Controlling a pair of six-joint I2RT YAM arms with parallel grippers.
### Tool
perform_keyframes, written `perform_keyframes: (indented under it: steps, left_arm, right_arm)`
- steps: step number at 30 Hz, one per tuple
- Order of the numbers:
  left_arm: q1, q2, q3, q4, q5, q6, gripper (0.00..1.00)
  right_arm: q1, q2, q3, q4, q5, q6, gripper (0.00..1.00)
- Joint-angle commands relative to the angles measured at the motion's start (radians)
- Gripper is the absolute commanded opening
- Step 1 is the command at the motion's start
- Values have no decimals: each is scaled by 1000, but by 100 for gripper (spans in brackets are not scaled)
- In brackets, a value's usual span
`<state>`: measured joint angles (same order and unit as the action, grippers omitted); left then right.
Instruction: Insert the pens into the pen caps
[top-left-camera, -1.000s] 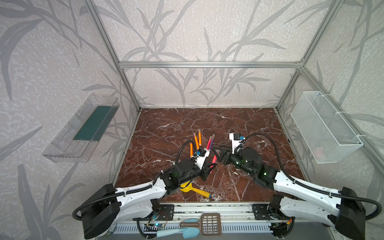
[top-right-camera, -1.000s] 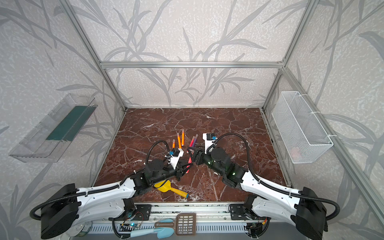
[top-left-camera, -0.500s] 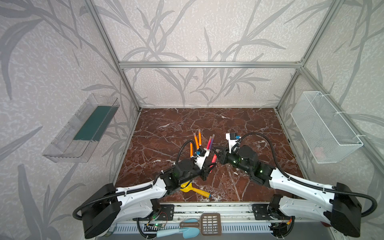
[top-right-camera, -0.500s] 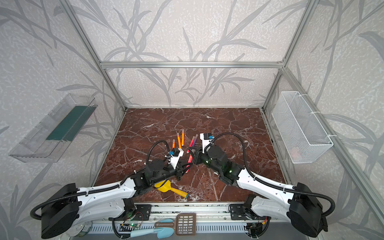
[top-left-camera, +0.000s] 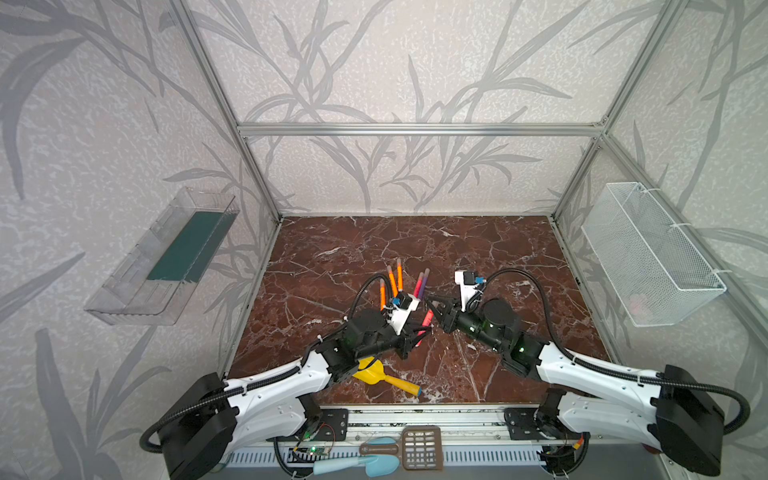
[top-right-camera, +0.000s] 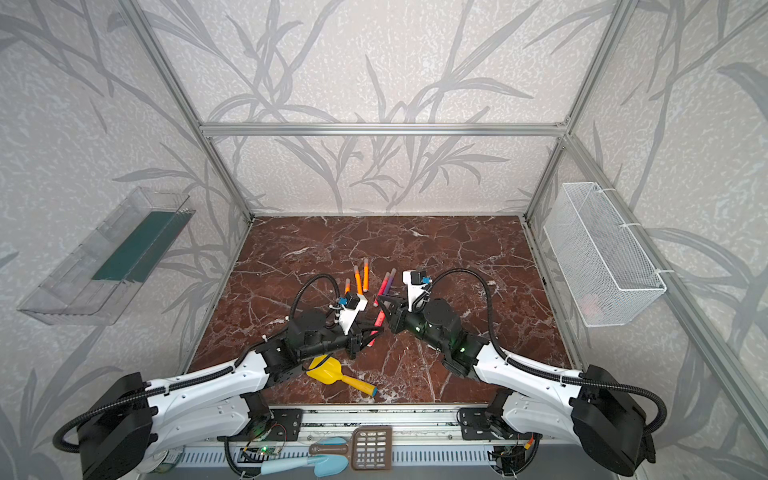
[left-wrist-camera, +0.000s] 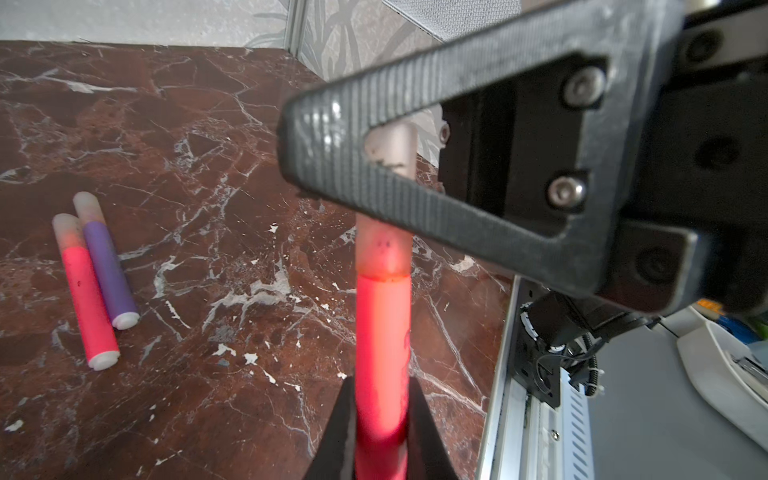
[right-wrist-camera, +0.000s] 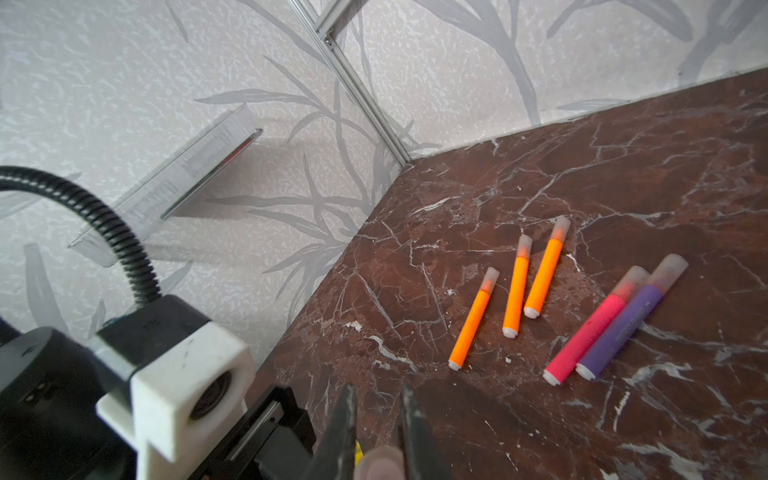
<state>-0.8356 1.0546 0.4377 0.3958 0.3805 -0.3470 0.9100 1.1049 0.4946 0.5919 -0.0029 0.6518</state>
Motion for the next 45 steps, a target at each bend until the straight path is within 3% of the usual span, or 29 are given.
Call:
perform_keyframes:
  steps: [1, 3, 8, 11, 15, 20, 21, 22, 24, 26, 29, 32, 34, 38, 41, 45]
  left_arm:
    - [65, -62, 103, 63, -38, -16, 0]
    - [65, -70, 124, 24, -107, 31, 0]
    - [63, -19, 194, -57, -428, 123, 0]
    - [63, 12, 222, -47, -579, 138, 0]
    - [65, 42, 241, -25, -700, 147, 0]
    - [75, 19, 235, -62, -633, 143, 0]
    - [75, 7, 222, -72, -619, 136, 0]
    - [73, 0, 210, -82, -603, 131, 0]
    - [75, -10, 175, -101, -585, 109, 0]
    - [77, -3, 152, -139, -576, 83, 0]
    - [81, 31, 112, -161, -563, 13, 0]
    - [82, 77, 72, -135, -516, -51, 0]
    - [82, 117, 63, -124, -487, -84, 0]
    - [81, 222, 74, -115, -429, -129, 0]
    - [80, 306, 99, -120, -387, -149, 0]
    - [79, 394, 140, -138, -367, -170, 0]
  right_arm:
    - [61, 17, -64, -68, -12, -70, 0]
    - [104, 38, -82, -60, 20, 13, 0]
    - [271, 118, -74, -97, 177, 193, 0]
    - [301, 203, -59, -66, 173, 251, 0]
    - [325, 272, -39, -8, 147, 280, 0]
    - [298, 234, -91, 39, 277, 241, 0]
    - [276, 196, -84, -20, 299, 230, 0]
    - [257, 159, -68, -96, 320, 217, 8]
    - [208, 66, -38, -267, 379, 197, 43]
    - [156, -30, -36, -350, 406, 154, 64]
    - [60, -192, -38, -480, 455, 111, 84]
    - [-24, -311, -29, -587, 471, 86, 94]
    - [-74, -365, -28, -626, 465, 82, 99]
    - [-158, -424, 7, -725, 481, 96, 99]
    - [-177, -407, 47, -773, 552, 98, 99]
    - [-198, -320, 74, -699, 589, -8, 99]
